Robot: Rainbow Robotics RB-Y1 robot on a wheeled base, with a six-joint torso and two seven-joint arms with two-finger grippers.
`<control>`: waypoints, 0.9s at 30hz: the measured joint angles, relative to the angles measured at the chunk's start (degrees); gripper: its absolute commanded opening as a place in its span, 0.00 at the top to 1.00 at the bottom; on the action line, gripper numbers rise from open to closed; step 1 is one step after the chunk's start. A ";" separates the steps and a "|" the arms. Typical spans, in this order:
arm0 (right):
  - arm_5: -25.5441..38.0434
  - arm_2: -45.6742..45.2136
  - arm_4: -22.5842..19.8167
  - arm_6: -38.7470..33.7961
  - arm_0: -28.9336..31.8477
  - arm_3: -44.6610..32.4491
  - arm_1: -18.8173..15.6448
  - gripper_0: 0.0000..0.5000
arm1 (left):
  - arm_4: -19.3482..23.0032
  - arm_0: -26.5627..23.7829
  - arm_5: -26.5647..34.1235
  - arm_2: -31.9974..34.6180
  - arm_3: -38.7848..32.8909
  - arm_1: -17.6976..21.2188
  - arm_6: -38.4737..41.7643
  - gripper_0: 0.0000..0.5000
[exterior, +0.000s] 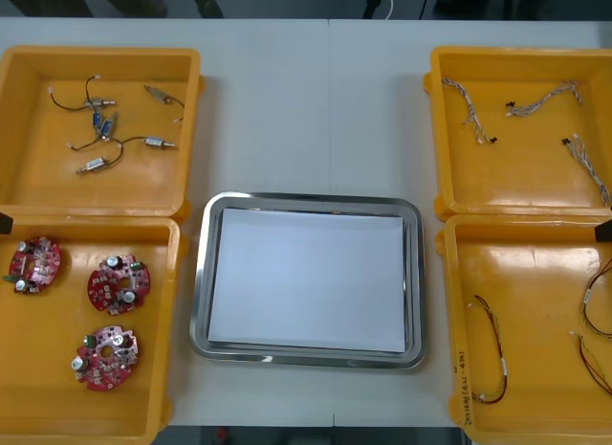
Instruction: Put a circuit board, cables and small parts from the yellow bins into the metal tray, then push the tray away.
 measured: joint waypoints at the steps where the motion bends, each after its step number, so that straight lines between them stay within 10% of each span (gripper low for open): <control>1: 0.00 0.00 0.00 0.00 0.00 0.01 -0.01 0.00 | 0.00 0.49 0.00 0.00 0.01 -0.59 0.00 0.00; 27: -8.04 -0.01 2.19 0.00 7.84 -0.76 -0.04 0.00 | -2.21 2.27 0.00 -0.39 -0.30 -4.08 0.00 0.00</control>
